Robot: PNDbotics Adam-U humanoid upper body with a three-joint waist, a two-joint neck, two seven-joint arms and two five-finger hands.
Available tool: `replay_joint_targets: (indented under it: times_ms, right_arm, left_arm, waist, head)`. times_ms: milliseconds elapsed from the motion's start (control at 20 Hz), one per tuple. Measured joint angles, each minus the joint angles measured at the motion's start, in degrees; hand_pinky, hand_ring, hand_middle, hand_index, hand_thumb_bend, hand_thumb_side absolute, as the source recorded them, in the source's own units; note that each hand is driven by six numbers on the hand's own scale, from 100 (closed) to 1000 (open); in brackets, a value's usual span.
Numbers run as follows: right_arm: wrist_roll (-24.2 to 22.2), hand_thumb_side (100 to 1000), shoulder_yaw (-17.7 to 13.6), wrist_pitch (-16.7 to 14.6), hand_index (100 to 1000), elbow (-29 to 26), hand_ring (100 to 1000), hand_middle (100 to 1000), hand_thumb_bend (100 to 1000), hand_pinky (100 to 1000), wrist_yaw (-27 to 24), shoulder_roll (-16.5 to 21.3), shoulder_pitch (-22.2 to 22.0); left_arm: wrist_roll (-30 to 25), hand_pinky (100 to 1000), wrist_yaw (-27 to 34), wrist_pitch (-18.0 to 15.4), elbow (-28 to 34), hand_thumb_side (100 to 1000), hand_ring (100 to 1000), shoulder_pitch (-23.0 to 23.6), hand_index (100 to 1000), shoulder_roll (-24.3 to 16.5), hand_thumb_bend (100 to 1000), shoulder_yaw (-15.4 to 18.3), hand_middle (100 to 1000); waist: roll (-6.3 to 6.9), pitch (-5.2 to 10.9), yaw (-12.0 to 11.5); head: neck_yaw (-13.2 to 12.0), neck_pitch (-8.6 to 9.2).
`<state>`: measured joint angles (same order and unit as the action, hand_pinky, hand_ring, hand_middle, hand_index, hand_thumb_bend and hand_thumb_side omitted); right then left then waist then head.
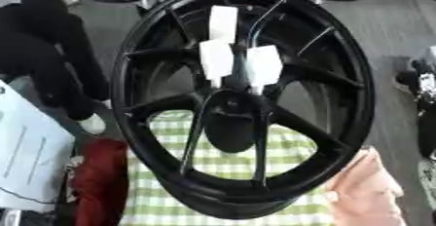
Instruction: Pull the pin out of the wheel hub.
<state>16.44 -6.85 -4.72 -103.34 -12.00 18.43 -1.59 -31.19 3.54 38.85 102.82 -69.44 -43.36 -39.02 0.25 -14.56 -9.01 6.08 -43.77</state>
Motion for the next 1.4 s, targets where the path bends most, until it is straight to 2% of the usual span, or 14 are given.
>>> replay_joint_targets:
  times_ms: [300,350,500,550,600,750,950,1200,1400]
  right_arm:
    - [-0.2,667,0.2,0.2,793,0.2,781,649,100,1000,-0.1,0.0,0.1]
    - [-0.2,672,0.2,0.2,793,0.2,781,648,100,1000,-0.1,0.0,0.1]
    - [-0.2,670,0.2,0.3,793,0.3,781,648,100,1000,-0.2,0.0,0.1]
    - [-0.1,674,0.2,0.3,793,0.4,780,648,100,1000,-0.3,0.0,0.1]
    - [-0.1,675,0.2,0.3,793,0.4,780,648,100,1000,-0.3,0.0,0.1]
    - [-0.1,677,0.3,0.4,793,0.7,780,647,100,1000,-0.3,0.0,0.5]
    - [-0.2,673,0.5,0.5,793,0.9,780,647,100,1000,-0.3,0.0,0.6]
    - [-0.2,678,0.5,0.6,793,1.0,780,646,100,1000,-0.3,0.0,0.5]
    - [-0.2,680,0.5,0.6,793,1.0,780,646,100,1000,-0.3,0.0,0.5]
  left_arm:
    - [-8.8,694,-7.4,-8.1,-12.0,831,780,-2.1,848,5.3,278,0.6,791]
    - [-9.8,693,-8.4,-9.1,-13.5,841,777,-2.3,845,6.0,313,0.8,788]
    - [-12.3,693,-10.7,-11.7,-16.3,836,772,-2.8,840,7.3,326,1.3,782]
    - [-13.0,698,-11.2,-12.3,-16.8,846,763,-2.8,834,7.6,405,1.4,770]
    - [-13.6,701,-11.7,-12.9,-17.1,855,761,-2.9,833,7.7,438,1.4,767]
    - [-15.2,716,-13.7,-14.5,-16.7,854,756,-3.3,833,7.8,523,1.0,763]
    - [-16.2,723,-17.7,-15.6,-13.9,853,753,-4.0,838,8.1,565,-0.9,764]
    - [-16.0,695,-21.8,-15.3,-10.0,795,713,-4.2,827,8.1,540,-2.5,718]
    - [-13.5,681,-22.8,-12.8,-5.8,760,716,-4.0,850,7.3,516,-3.1,717]
  waist:
    - [0.02,0.08,0.8]
    - [0.03,0.08,0.8]
    - [0.19,0.08,0.9]
    - [0.25,0.08,0.9]
    - [0.29,0.08,1.0]
    - [0.36,0.08,1.0]
    - [0.50,0.08,1.1]
    - [0.50,0.08,0.8]
    - [0.37,0.05,0.4]
  head:
    - [-0.5,0.00]
    - [-0.6,0.00]
    - [-0.7,-0.01]
    - [-0.7,-0.01]
    - [-0.7,-0.01]
    - [-0.7,-0.01]
    - [-0.7,0.04]
    - [-0.7,0.08]
    - [-0.6,0.08]
